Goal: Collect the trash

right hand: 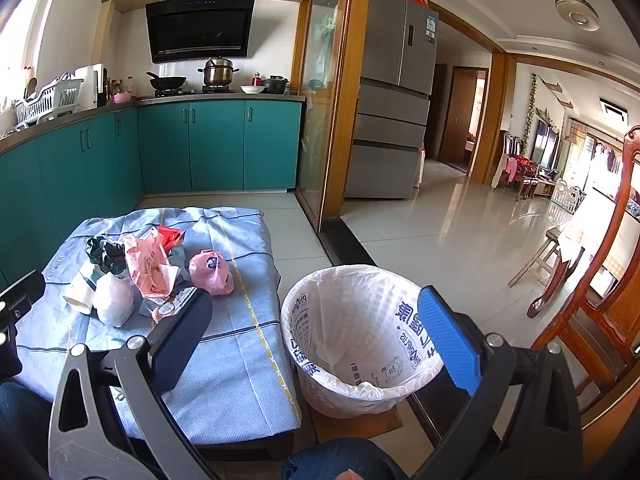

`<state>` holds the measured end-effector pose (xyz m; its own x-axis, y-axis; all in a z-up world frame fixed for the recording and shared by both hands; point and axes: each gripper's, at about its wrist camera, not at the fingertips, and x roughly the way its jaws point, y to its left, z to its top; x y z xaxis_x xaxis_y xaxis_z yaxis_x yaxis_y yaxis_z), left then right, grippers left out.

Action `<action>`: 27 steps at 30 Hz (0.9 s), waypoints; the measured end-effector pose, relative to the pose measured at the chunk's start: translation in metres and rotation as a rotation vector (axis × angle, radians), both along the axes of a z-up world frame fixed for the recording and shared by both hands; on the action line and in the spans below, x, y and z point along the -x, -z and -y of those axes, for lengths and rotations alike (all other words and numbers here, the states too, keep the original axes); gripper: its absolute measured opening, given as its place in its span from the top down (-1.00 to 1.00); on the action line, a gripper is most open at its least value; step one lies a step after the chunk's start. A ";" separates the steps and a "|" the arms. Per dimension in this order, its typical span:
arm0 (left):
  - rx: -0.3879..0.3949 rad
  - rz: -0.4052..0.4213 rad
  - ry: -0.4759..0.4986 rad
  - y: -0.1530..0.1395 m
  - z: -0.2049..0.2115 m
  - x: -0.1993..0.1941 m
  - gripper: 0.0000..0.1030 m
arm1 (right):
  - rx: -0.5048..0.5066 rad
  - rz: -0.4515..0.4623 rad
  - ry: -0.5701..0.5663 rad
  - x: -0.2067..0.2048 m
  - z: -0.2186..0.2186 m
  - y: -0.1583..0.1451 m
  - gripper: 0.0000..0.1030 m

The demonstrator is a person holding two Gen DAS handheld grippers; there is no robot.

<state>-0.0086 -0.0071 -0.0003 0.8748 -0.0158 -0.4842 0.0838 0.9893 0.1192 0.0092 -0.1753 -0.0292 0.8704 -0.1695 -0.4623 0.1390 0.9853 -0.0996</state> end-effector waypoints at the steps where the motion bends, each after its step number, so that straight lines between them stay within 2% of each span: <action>1: -0.001 -0.001 0.001 0.001 0.001 0.000 -0.94 | 0.001 0.001 0.002 0.000 0.000 -0.001 -0.94; 27: -0.005 -0.004 0.005 0.004 0.005 0.001 -0.94 | -0.001 0.004 0.002 0.002 0.002 -0.001 -0.94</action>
